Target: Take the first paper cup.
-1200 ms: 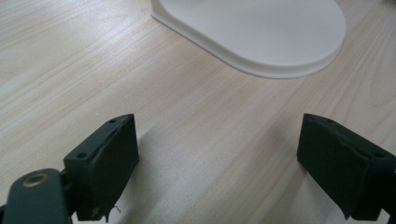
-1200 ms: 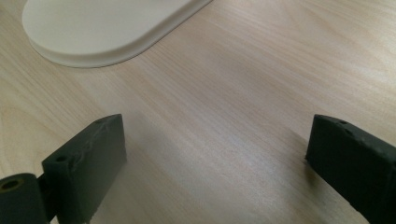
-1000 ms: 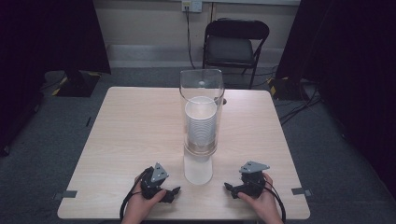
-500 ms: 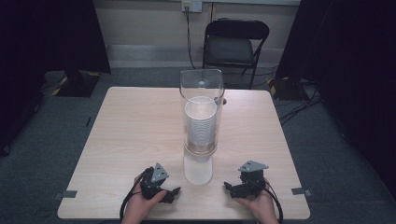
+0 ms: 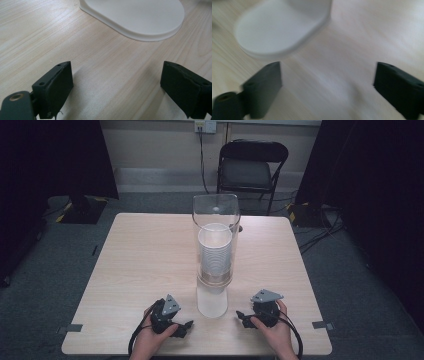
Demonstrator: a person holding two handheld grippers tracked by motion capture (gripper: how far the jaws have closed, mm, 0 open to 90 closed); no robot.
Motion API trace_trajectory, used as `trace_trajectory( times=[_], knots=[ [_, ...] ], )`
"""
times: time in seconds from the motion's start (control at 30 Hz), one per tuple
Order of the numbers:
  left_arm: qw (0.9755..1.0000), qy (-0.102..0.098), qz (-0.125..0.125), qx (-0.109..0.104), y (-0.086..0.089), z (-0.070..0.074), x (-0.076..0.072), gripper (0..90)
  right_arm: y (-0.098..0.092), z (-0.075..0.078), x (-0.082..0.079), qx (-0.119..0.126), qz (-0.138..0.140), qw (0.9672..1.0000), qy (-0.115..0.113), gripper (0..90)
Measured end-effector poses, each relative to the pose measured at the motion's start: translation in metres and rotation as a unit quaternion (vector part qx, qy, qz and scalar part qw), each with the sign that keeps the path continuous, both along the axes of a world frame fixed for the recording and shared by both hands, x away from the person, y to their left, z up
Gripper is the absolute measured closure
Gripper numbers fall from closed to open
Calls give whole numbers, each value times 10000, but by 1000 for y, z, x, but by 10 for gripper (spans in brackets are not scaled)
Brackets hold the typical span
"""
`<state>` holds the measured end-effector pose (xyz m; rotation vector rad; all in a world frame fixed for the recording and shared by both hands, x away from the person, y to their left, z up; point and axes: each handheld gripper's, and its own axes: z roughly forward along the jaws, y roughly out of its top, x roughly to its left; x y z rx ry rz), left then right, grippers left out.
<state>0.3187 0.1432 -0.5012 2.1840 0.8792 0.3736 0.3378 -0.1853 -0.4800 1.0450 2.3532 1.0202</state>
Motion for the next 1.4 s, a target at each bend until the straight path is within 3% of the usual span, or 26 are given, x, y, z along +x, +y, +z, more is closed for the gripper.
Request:
trace_trajectory(
  times=[0.03, 0.07, 0.13, 0.17, 0.2, 0.33, 0.43, 0.7, 0.8, 0.93, 1.2, 1.33, 1.4],
  knots=[
    [10000, 0, 0, 0, 0, 0, 0, 104, 0, 0, 0, 0, 0, 10000, 0, 63],
    [10000, 0, -3, 3, 0, 0, 0, 104, 8, 12, 1, 334, 125, 9993, -151, 202],
    [10000, -3, 0, -2, 0, 0, 0, 104, 17, 23, 3, 543, 216, 9981, -202, 105],
    [10000, -3, 0, -2, 0, 0, 0, 104, 17, 23, 3, 543, 216, 9981, -202, 105],
    [10000, -3, 0, -1, 0, 0, 0, 104, 24, 31, 7, 755, 244, 9966, -207, 168],
    [10000, -1, -1, -4, 0, 0, 0, 103, 35, 43, 14, 1086, 396, 9929, -296, 157],
    [10000, 0, 1, -8, 0, 0, 0, 103, 43, 48, 18, 1191, 491, 9913, -263, 142],
    [10000, -4, 0, -4, 0, 0, 0, 103, 58, 56, 19, 1296, 806, 9869, -526, 147],
    [10000, -1, 3, -11, 0, 0, 0, 103, 62, 58, 21, 1300, 760, 9867, -605, 158],
    [10000, 0, 2, -8, 0, 0, 0, 103, 70, 59, 26, 1320, 787, 9856, -709, 246],
    [10000, 0, 3, -9, 0, 0, 0, 103, 74, 56, 29, 1185, 790, 9862, -840, 313],
    [10000, -1, 0, -4, 0, 0, 0, 103, 73, 52, 29, 1136, 891, 9850, -948, 334],
    [10000, -1, 0, -6, 0, 0, 0, 103, 72, 49, 30, 1225, 905, 9835, -972, 339]
  ],
)
